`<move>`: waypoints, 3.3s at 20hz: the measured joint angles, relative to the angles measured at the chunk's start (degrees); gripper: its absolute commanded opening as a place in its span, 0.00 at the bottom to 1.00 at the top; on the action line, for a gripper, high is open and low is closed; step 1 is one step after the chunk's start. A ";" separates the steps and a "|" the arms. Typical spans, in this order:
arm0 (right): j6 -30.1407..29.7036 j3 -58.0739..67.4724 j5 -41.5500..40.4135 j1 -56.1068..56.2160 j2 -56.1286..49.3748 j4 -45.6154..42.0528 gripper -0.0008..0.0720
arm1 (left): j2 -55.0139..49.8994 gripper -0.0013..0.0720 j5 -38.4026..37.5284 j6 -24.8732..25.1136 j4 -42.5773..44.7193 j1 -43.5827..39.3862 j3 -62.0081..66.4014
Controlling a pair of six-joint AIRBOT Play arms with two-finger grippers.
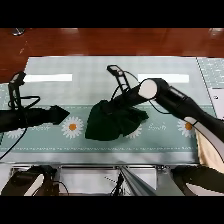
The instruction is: Fold the shirts.
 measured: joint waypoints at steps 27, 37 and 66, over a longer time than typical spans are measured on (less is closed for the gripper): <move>-4.98 -44.76 6.34 -41.31 34.99 9.03 0.86 | -24.65 0.05 19.65 31.26 -42.58 -13.81 -23.65; -8.35 -44.83 -5.44 -30.12 19.78 19.23 0.86 | -26.10 0.05 19.45 33.55 -44.92 -15.06 -18.03; -1.05 48.78 27.21 -29.38 28.85 -8.79 0.05 | -7.39 0.05 6.99 19.65 -31.01 27.39 58.12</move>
